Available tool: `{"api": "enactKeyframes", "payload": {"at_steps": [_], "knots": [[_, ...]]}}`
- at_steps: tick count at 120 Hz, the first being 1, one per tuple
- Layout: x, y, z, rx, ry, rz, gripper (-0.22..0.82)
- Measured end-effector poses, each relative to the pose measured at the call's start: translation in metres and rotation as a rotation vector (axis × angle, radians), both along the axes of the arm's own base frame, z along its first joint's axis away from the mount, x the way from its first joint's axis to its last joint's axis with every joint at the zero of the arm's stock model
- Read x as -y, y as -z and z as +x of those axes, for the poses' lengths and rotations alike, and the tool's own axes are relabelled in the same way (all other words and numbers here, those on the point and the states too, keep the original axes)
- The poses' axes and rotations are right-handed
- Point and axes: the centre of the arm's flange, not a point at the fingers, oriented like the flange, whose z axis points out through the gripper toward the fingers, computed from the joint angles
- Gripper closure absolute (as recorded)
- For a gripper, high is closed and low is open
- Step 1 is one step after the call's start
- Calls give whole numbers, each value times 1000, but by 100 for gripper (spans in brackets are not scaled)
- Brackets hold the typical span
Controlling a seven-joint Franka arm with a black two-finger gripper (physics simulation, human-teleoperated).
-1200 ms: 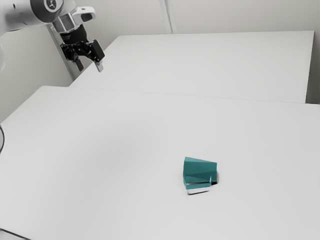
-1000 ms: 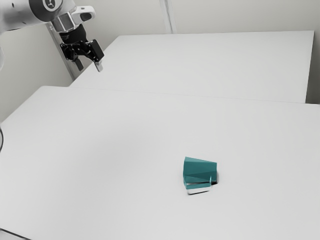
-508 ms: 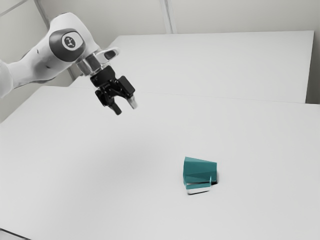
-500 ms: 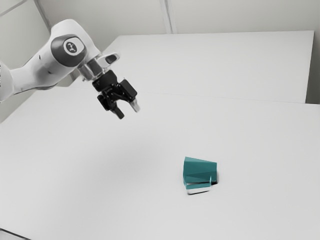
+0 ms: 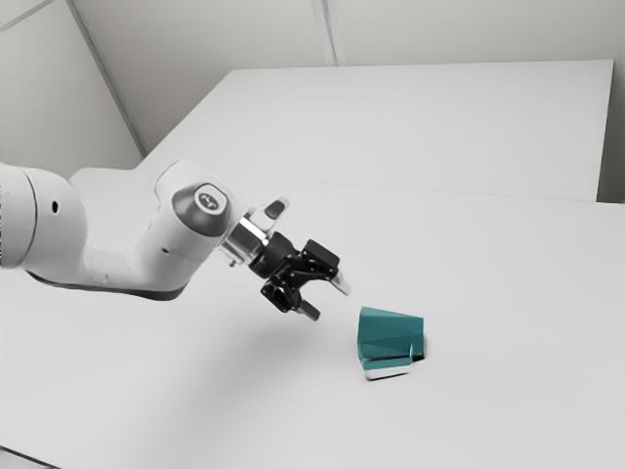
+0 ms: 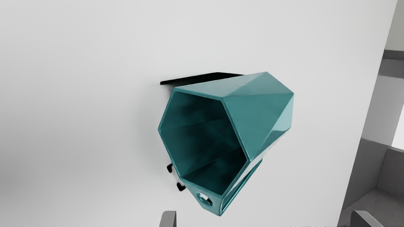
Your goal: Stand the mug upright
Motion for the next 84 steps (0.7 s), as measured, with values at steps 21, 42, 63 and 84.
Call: {"api": "enactKeyframes", "payload": {"at_steps": [21, 42, 63, 84], "knots": [[36, 28, -4, -31, -5, -33, 0], [6, 54, 12, -57, -124, -76, 0], [24, 56, 7, -46, -108, -99, 0], [47, 62, 1, -58, -115, -142, 0]]}}
